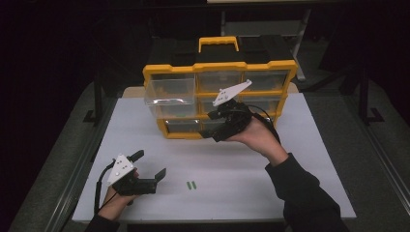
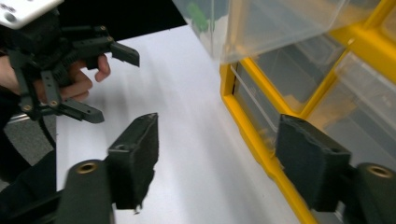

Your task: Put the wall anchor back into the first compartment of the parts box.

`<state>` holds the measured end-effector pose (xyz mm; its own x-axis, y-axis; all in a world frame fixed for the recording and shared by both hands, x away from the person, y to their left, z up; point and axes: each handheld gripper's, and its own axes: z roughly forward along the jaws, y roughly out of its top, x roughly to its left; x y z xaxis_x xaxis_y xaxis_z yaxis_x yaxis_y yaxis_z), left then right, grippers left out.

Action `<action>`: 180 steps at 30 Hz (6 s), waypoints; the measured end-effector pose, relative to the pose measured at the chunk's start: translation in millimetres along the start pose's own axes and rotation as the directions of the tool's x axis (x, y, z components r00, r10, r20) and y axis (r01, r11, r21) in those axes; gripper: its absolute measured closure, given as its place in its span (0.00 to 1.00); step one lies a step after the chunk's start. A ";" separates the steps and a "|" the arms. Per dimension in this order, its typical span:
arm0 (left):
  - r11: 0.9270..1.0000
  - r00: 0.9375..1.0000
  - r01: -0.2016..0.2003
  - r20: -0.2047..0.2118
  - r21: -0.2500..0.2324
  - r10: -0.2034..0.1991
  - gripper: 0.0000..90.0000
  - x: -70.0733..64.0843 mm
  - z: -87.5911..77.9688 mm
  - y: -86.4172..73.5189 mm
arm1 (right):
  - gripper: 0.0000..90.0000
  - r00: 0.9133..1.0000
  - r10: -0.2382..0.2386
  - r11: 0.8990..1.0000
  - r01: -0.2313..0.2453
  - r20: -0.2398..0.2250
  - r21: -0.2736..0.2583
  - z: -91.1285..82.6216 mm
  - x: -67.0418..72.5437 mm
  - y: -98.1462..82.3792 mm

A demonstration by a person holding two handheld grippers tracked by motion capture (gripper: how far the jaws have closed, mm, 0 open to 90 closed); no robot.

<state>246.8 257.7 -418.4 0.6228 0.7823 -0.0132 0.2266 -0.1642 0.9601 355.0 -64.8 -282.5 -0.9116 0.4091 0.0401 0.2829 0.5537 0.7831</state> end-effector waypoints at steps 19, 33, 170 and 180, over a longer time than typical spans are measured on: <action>1.000 1.000 -0.014 0.002 -0.003 0.014 0.00 0.4 -0.9 0.7 | 0.21 1.000 0.021 1.000 -0.021 -0.009 0.009 29.3 12.5 -33.7; 1.000 1.000 0.007 -0.003 -0.002 -0.007 0.00 3.2 -1.5 -0.2 | 0.21 0.999 0.033 0.999 -0.032 -0.027 0.028 47.4 21.0 -49.0; 1.000 1.000 -0.016 0.003 -0.001 0.016 0.00 -0.5 -1.0 -0.2 | 0.94 0.982 0.031 0.966 0.018 -0.184 0.259 97.7 45.3 -85.0; 1.000 1.000 -0.015 0.003 0.000 0.015 0.00 -0.6 -0.5 -0.3 | 0.94 0.980 0.027 0.969 0.022 -0.196 0.246 87.8 43.4 -77.5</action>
<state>246.0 257.6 -418.6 0.6284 0.7779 0.0005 0.2174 -0.1762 0.9600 319.7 -26.3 -396.0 -0.9443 0.2743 0.1819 0.3273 0.7244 0.6068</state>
